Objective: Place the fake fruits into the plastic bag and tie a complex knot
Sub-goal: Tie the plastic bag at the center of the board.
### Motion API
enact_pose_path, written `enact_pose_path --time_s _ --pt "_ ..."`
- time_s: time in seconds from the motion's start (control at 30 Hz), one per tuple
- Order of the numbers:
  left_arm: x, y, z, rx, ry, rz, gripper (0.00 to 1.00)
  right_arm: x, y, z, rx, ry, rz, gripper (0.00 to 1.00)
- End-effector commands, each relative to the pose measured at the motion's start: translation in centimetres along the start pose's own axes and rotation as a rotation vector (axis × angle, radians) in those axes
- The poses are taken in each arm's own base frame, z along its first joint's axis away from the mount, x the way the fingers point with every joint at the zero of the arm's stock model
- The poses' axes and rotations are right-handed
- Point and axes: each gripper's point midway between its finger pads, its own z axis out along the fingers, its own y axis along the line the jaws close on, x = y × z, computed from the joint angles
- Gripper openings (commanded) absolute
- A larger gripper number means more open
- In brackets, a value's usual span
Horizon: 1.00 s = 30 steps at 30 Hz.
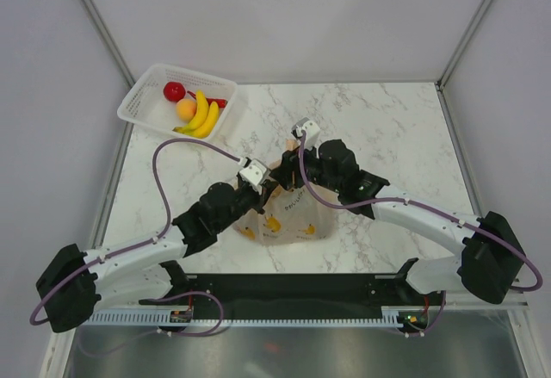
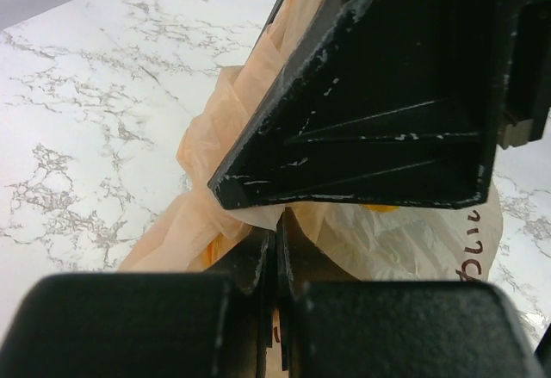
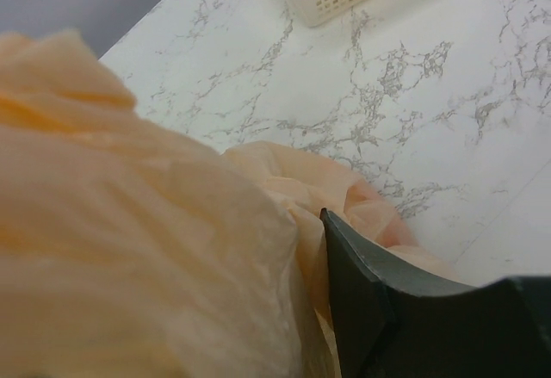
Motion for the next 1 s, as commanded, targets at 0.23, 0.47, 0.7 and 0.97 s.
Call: enact_pose_path --time_s 0.23,0.47,0.7,0.97 --pt "-0.3 -1.4 -1.5 0.083 0.043 -0.03 0.02 -1.2 -0.6 -0.2 0.049 -0.036 -0.023 0.59" --pt "0.6 -1.2 -1.2 0.074 0.081 -0.027 0.02 -0.6 -0.5 -0.5 0.036 -0.024 -0.01 0.55" --pt "0.1 -0.8 -0.3 0.045 0.084 -0.006 0.02 1.2 -0.2 -0.6 0.009 0.035 -0.013 0.31" --pt "-0.3 -0.9 -0.1 0.05 0.076 -0.008 0.02 -1.1 1.8 -0.7 -0.066 -0.004 -0.049 0.0"
